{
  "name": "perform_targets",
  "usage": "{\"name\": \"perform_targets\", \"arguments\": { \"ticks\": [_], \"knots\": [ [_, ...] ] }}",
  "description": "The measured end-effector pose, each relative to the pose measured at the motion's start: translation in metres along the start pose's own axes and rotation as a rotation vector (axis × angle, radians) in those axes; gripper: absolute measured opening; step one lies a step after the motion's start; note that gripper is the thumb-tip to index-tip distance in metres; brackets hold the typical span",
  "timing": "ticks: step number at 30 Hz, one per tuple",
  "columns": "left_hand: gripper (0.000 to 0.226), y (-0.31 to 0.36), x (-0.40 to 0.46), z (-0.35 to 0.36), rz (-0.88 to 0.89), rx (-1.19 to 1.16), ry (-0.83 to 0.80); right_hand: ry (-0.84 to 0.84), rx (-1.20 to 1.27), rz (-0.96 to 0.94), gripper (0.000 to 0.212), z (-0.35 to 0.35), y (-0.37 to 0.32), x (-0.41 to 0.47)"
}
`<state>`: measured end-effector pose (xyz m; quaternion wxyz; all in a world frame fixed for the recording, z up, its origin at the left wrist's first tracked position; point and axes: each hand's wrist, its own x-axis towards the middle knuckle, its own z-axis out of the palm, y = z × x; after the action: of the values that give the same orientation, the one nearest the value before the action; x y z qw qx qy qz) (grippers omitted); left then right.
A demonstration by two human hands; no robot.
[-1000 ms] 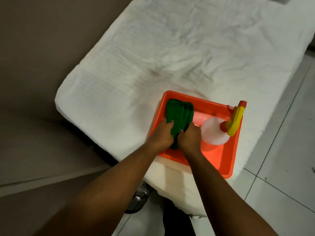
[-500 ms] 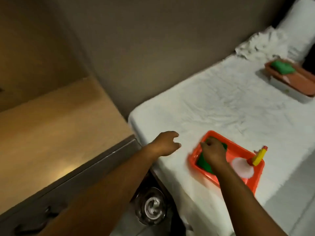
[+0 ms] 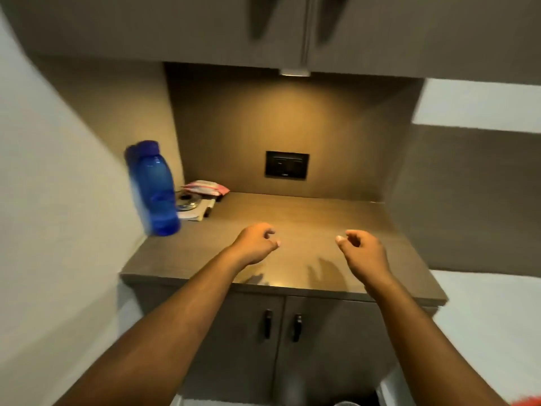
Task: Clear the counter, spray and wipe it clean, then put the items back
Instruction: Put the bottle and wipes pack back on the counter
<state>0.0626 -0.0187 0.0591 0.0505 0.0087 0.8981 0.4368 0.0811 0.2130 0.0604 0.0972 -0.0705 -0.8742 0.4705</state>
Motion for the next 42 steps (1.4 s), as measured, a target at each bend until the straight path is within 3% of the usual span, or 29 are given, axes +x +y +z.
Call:
{"name": "perform_targets", "arguments": {
  "ticks": [4, 9, 11, 15, 19, 22, 25, 28, 30, 32, 36, 42],
  "knots": [
    [0.047, -0.065, -0.016, -0.068, -0.174, -0.159, 0.259, -0.219, 0.037, -0.142, 0.054, 0.081, -0.072, -0.005],
    [0.056, -0.121, -0.021, -0.112, -0.304, -0.354, 0.492, -0.387, 0.082, -0.299, 0.062, 0.171, -0.147, 0.001],
    [0.055, -0.134, -0.019, -0.12, -0.329, -0.406, 0.516, -0.428, 0.118, -0.37, 0.063, 0.199, -0.172, 0.01],
    [0.049, -0.151, 0.001, -0.137, -0.343, -0.472, 0.557, -0.545, 0.07, -0.447, 0.084, 0.261, -0.215, 0.045],
    [0.025, -0.162, 0.026, -0.15, -0.319, -0.454, 0.629, -0.633, 0.017, -0.528, 0.084, 0.313, -0.243, 0.079],
    [0.021, -0.166, 0.046, -0.153, -0.33, -0.471, 0.655, -0.714, 0.053, -0.515, 0.088, 0.342, -0.252, 0.098],
    [0.024, -0.17, 0.06, -0.157, -0.427, -0.584, 0.728, -0.717, 0.068, -0.525, 0.085, 0.361, -0.25, 0.106],
    [0.014, -0.174, 0.063, -0.161, -0.568, -0.85, 0.832, -0.619, 0.094, -0.543, 0.078, 0.366, -0.242, 0.105],
    [0.017, -0.17, 0.064, -0.161, -0.608, -0.867, 0.817, -0.565, 0.105, -0.55, 0.07, 0.359, -0.238, 0.106],
    [0.015, -0.16, 0.062, -0.158, -0.504, -0.82, 0.759, -0.503, 0.126, -0.525, 0.068, 0.344, -0.234, 0.111],
    [0.023, -0.128, 0.072, -0.148, -0.385, -0.831, 0.554, -0.349, 0.088, -0.463, 0.079, 0.292, -0.221, 0.129],
    [0.03, -0.058, 0.125, -0.074, -0.32, -0.893, 0.172, -0.03, -0.017, -0.289, 0.069, 0.189, -0.159, 0.161]
  ]
}}
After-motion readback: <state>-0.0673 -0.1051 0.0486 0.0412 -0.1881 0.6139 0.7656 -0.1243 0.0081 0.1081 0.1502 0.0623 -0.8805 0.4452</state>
